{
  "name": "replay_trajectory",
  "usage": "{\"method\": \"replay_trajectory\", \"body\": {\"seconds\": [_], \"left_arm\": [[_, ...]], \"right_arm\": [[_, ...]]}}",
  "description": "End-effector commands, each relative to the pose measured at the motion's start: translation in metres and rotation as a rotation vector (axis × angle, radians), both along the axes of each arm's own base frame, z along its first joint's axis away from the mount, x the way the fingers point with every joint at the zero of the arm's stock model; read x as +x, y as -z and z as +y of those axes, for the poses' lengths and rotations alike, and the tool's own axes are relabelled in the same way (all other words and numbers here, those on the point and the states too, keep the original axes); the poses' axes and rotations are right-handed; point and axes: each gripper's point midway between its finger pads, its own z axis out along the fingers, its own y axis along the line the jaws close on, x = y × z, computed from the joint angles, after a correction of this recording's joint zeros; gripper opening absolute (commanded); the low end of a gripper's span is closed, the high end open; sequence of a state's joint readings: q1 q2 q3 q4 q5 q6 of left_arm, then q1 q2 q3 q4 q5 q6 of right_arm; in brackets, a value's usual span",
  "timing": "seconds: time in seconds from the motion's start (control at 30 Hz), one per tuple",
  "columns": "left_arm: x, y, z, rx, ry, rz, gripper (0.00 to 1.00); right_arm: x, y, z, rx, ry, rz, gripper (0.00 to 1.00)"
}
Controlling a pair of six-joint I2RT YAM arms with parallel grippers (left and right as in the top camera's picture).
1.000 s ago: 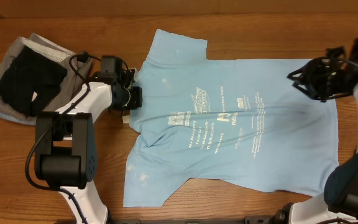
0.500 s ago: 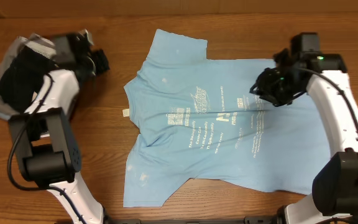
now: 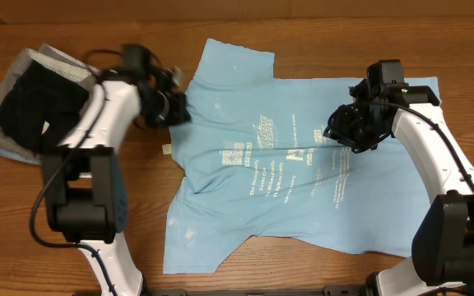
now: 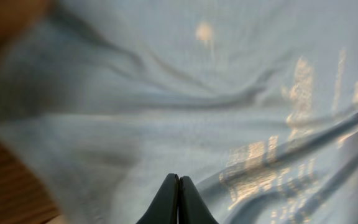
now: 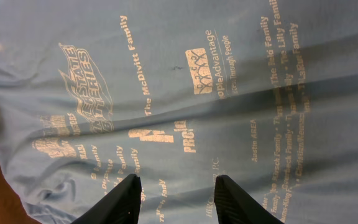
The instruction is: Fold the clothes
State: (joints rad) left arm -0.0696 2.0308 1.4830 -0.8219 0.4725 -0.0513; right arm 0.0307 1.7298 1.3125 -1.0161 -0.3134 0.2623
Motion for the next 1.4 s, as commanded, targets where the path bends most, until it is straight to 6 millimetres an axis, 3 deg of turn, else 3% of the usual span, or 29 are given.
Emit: {"method": "replay_trajectory", "body": {"seconds": [0.0, 0.13, 0.23, 0.43, 0.57, 0.7, 0.83, 0.97, 1.07, 1.13, 1.37], "left_arm": [[-0.020, 0.037, 0.002, 0.084, 0.049, 0.022, 0.04], [-0.024, 0.067, 0.017, 0.181, -0.023, 0.008, 0.04], [-0.016, 0.076, 0.031, 0.242, -0.064, -0.035, 0.04], [0.041, 0.072, 0.063, 0.325, -0.201, -0.236, 0.04], [0.080, 0.041, 0.072, 0.267, -0.303, -0.347, 0.04], [0.113, -0.005, 0.071, 0.206, -0.301, -0.420, 0.04], [0.126, -0.053, 0.069, 0.218, -0.238, -0.436, 0.16], [0.112, -0.090, 0.069, 0.240, -0.193, -0.358, 0.26], [0.082, -0.102, 0.063, 0.224, -0.154, -0.235, 0.21], [0.053, -0.100, 0.057, 0.195, -0.130, -0.113, 0.19], [-0.033, -0.074, 0.043, 0.179, -0.073, 0.257, 0.16]], "right_arm": [[-0.001, -0.002, -0.001, -0.005, 0.007, -0.006, 0.42], [-0.002, -0.002, -0.001, -0.005, 0.008, -0.002, 0.42], [-0.002, -0.002, -0.001, -0.005, 0.008, -0.002, 0.42], [-0.001, -0.002, -0.001, -0.002, 0.026, 0.004, 0.41], [-0.004, -0.001, -0.001, -0.003, 0.025, 0.016, 0.42], [-0.004, -0.001, -0.001, -0.004, 0.025, 0.015, 0.43], [0.001, 0.002, -0.018, -0.097, 0.047, -0.004, 0.58], [0.015, 0.003, -0.046, -0.207, 0.150, -0.044, 0.57], [0.021, 0.006, -0.057, -0.199, 0.233, -0.045, 0.47], [0.019, 0.014, -0.068, -0.199, 0.322, -0.006, 0.40], [-0.001, 0.058, -0.080, -0.181, 0.406, 0.157, 0.38]]}}
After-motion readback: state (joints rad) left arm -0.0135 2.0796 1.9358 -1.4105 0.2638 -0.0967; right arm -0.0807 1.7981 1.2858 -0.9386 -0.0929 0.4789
